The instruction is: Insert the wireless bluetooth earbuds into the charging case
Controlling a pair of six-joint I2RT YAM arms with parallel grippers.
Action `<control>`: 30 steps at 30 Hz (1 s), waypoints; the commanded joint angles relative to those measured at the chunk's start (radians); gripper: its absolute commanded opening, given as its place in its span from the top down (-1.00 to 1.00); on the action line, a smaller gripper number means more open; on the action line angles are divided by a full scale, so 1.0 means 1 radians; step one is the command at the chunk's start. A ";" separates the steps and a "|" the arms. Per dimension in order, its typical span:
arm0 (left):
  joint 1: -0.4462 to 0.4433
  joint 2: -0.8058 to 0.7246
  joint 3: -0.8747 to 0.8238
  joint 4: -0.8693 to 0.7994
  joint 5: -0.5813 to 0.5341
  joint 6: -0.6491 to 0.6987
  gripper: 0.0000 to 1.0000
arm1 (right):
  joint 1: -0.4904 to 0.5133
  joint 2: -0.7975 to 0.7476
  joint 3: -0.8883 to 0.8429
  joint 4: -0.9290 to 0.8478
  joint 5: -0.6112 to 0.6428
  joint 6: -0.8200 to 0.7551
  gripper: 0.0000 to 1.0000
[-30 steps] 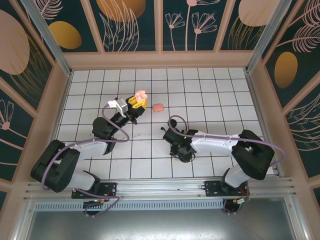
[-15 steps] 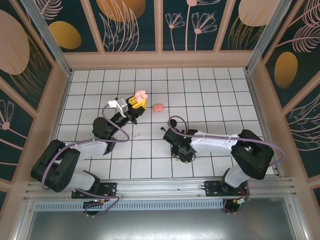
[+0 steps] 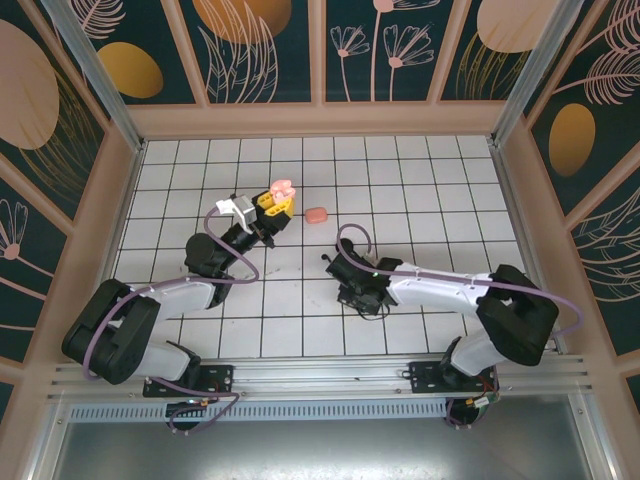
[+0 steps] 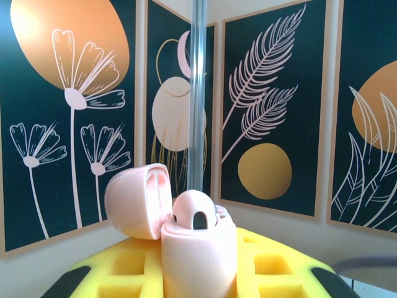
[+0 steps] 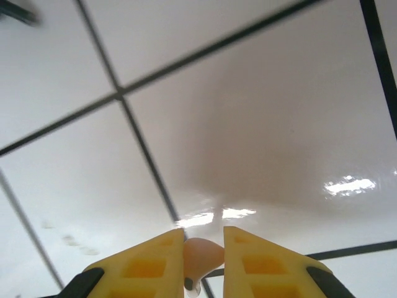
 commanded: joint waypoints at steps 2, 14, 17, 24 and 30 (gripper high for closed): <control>0.000 -0.040 0.040 -0.038 0.023 0.029 1.00 | -0.037 -0.085 0.064 0.057 0.102 -0.123 0.64; 0.000 -0.128 0.055 -0.222 0.032 0.185 1.00 | -0.231 -0.148 0.406 0.125 0.079 -0.561 0.63; 0.000 -0.136 0.053 -0.250 0.051 0.215 1.00 | -0.251 -0.135 0.507 0.126 0.050 -0.654 0.63; 0.000 -0.100 0.046 -0.205 0.149 0.198 1.00 | -0.257 -0.135 0.646 0.152 -0.044 -0.821 0.63; 0.000 -0.036 0.058 -0.099 0.215 0.155 1.00 | -0.257 -0.164 0.649 0.203 -0.174 -0.919 0.63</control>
